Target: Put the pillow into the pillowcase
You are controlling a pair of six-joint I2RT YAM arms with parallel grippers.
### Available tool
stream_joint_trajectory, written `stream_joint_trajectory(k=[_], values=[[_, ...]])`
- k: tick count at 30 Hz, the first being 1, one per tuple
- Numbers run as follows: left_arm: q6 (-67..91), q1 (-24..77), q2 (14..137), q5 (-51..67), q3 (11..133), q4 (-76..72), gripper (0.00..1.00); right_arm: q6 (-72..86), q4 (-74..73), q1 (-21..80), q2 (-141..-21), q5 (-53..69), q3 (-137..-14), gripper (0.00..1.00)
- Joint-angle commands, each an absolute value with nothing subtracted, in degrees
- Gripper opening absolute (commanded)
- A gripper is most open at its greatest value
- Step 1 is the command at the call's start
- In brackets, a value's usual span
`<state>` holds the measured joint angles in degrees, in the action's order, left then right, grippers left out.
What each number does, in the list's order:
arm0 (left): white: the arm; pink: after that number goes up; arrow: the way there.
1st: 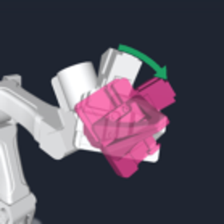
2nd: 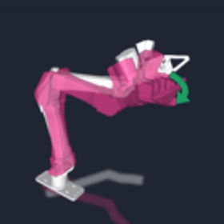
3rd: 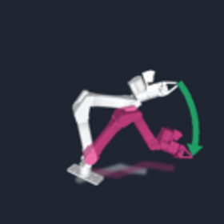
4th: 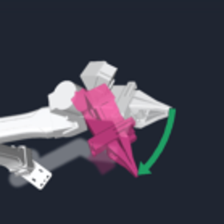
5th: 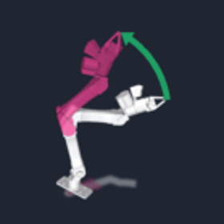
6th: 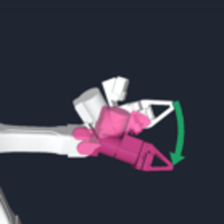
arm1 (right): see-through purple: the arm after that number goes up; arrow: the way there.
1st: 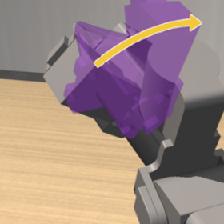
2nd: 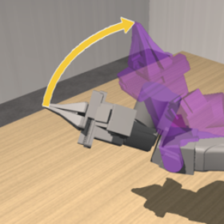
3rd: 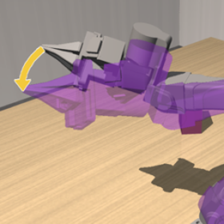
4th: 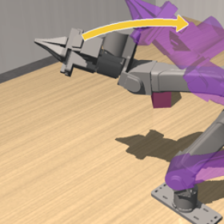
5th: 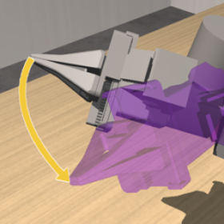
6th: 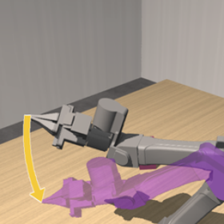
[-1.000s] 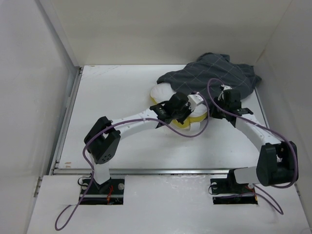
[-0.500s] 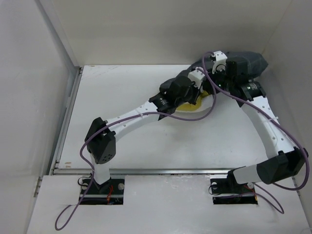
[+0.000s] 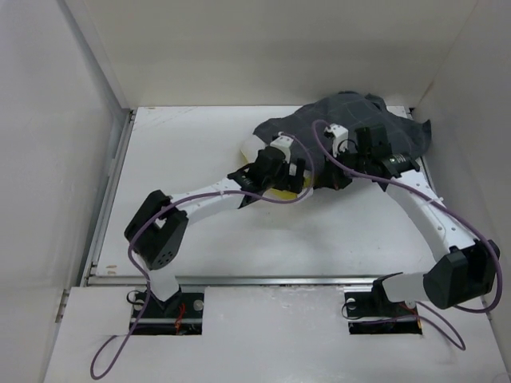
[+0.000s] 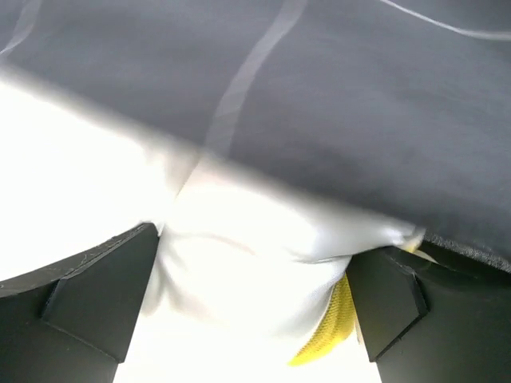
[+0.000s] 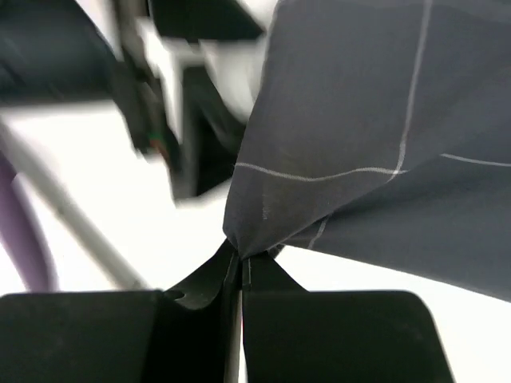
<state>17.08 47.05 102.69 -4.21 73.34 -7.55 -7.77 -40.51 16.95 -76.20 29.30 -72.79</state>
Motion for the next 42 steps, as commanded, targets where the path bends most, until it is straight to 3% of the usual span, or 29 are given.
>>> stream_joint_trajectory(k=[1,4,6,8,11,16,24,29,36,38,39,41,42], values=[[23.55,46.23,92.48,-9.32,67.61,-10.37,1.0,-6.68,-42.1,18.11,-73.13,40.96,-71.2,0.0],[25.56,45.18,85.62,-9.32,61.45,-8.27,1.0,-6.68,-42.1,18.11,-74.61,40.34,-68.66,0.02],[26.37,43.34,82.2,-8.79,59.16,-6.6,1.0,-8.33,-43.32,18.11,-77.07,41.22,-68.12,0.1],[28.81,41.93,80.34,-8.27,58.37,-3.35,1.0,-9.92,-45.51,19.59,-78.83,39.21,-67.24,0.35],[31.81,38.86,77.44,-8.26,55.73,-1.49,1.0,-10.45,-45.53,24.06,-80.86,33.68,-67.76,0.5],[35.77,32.89,78.74,-6.95,53.8,0.18,0.98,-8.63,-42.99,26.8,-83.84,29.55,-74.95,0.56],[36.39,22.51,89.02,3.24,55.27,-12.46,0.81,-3.6,-37.18,30.58,-102.98,9.87,-96.83,0.56],[34.11,21.88,96.23,11.05,58.97,-17.57,0.72,-4.92,-40.07,32.7,-116.35,2.38,-114.92,0.56],[33.05,21.88,102.66,17.3,61.96,-20.48,0.6,-5.63,-40.61,33.75,-126.82,-4.72,-122.87,0.6],[32.44,21.88,103.97,17.31,62.66,-20.48,0.46,-2.56,-40.61,33.75,-127.35,-12.26,-122.87,0.49],[32.43,21.88,103.97,17.31,62.67,-21.09,0.46,-2.55,-40.08,33.75,-127.35,-14.65,-121.83,0.43],[32.43,21.88,103.97,17.31,62.67,-21.09,0.34,-2.03,-38.94,33.75,-126.48,-18.0,-120.42,0.31],[31.65,21.88,103.97,17.31,62.67,-21.62,0.3,-2.02,-38.24,33.75,-125.95,-20.63,-119.54,0.18]])
